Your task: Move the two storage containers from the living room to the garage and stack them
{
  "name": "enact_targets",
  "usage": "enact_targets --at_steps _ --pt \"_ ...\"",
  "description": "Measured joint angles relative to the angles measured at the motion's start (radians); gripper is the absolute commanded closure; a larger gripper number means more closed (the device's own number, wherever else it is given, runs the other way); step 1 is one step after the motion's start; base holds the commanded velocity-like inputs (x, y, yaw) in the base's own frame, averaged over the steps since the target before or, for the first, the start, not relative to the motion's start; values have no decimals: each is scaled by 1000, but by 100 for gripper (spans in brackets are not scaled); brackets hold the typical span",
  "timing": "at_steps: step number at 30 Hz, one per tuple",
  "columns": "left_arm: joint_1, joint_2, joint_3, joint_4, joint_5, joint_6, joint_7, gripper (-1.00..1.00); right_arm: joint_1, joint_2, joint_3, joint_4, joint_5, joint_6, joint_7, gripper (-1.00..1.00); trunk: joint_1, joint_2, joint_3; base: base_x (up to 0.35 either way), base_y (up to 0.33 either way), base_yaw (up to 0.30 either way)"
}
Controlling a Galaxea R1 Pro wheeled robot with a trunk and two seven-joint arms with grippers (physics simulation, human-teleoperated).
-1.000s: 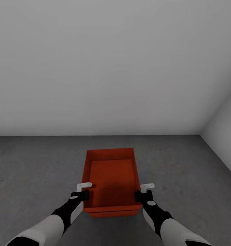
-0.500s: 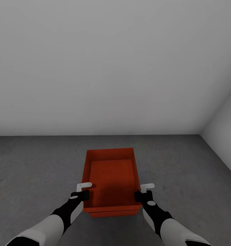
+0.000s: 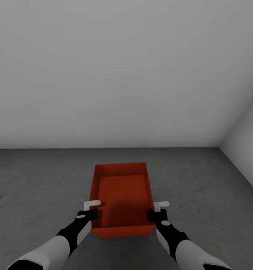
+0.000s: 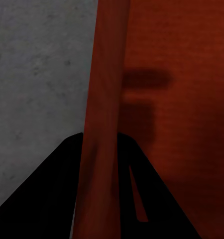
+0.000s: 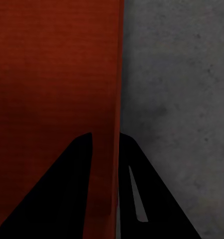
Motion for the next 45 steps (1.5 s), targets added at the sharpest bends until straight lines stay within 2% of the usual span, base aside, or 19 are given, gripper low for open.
enact_targets --at_steps 3,22,24,25,27,45 --pt "0 0 -1 1 1 -1 0 100 0 0 1 1 0 0 0 100 12 -21 -9 0 0 0" --pt "0 0 -1 0 1 0 0 100 0 0 0 0 0 0 0 100 12 -21 -9 0 0 0" --pt "0 0 2 -4 -4 5 0 100 0 0 -2 0 0 0 0 100 19 -35 -16 0 0 0" --pt "0 0 12 -16 -25 26 1 100 0 1 -9 3 -4 0 1 100 23 -42 -19 0 0 0" --pt "-3 -1 17 -22 -42 40 3 100 0 2 -16 7 -8 1 3 100 28 -56 -25 0 0 0" --pt "-3 -1 16 -18 -38 33 2 100 0 1 -14 6 -7 0 3 100 27 -57 -25 0 0 0"
